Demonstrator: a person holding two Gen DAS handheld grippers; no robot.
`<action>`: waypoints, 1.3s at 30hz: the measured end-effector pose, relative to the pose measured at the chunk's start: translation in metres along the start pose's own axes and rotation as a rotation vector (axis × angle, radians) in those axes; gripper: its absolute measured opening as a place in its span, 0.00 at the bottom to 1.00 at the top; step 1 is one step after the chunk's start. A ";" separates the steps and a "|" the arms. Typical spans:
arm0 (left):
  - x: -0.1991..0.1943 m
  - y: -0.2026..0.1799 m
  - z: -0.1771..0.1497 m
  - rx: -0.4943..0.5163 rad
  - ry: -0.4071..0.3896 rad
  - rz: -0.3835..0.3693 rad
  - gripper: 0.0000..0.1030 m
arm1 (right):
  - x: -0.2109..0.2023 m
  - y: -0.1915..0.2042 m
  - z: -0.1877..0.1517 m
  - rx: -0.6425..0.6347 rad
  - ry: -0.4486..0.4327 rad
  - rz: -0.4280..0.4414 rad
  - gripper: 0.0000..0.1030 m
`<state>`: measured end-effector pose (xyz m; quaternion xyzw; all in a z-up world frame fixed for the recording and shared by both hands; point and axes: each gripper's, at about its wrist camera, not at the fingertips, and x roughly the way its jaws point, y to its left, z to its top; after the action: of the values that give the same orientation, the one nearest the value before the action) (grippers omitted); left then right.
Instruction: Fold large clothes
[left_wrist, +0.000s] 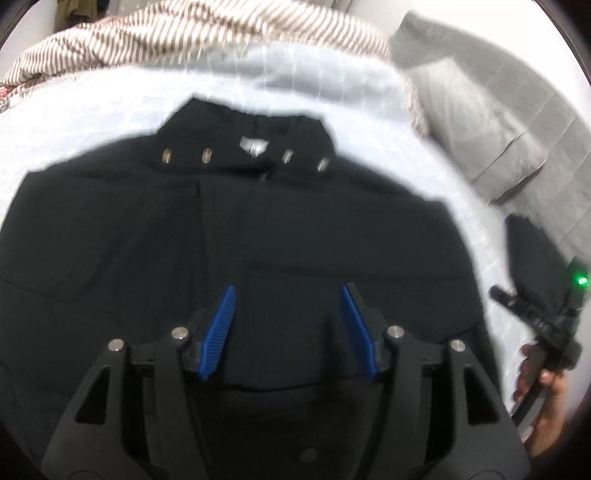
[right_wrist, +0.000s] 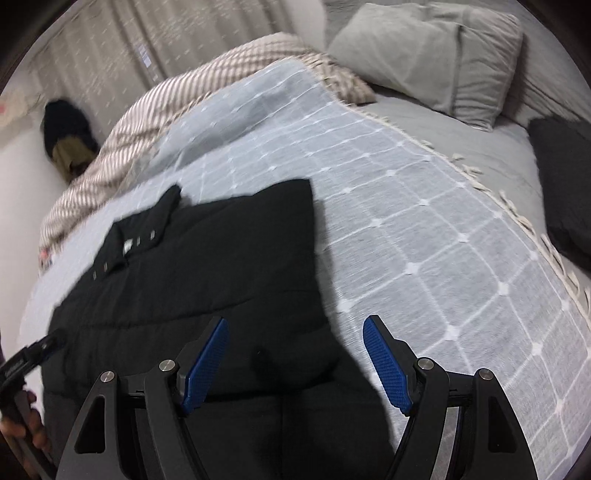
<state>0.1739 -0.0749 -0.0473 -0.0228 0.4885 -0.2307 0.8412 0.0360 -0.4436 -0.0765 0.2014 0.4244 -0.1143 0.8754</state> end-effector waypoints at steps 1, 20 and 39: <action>0.007 0.003 -0.004 -0.005 0.029 0.009 0.58 | 0.005 0.002 -0.002 -0.020 0.011 -0.015 0.74; -0.169 0.027 -0.082 0.118 -0.029 0.087 0.99 | -0.099 0.002 -0.044 -0.134 0.030 0.290 0.84; -0.243 0.187 -0.245 -0.161 0.045 0.032 0.99 | -0.133 -0.097 -0.184 -0.046 0.279 0.277 0.84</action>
<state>-0.0626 0.2370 -0.0275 -0.0772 0.5246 -0.1779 0.8289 -0.2097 -0.4439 -0.0989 0.2517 0.5122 0.0459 0.8198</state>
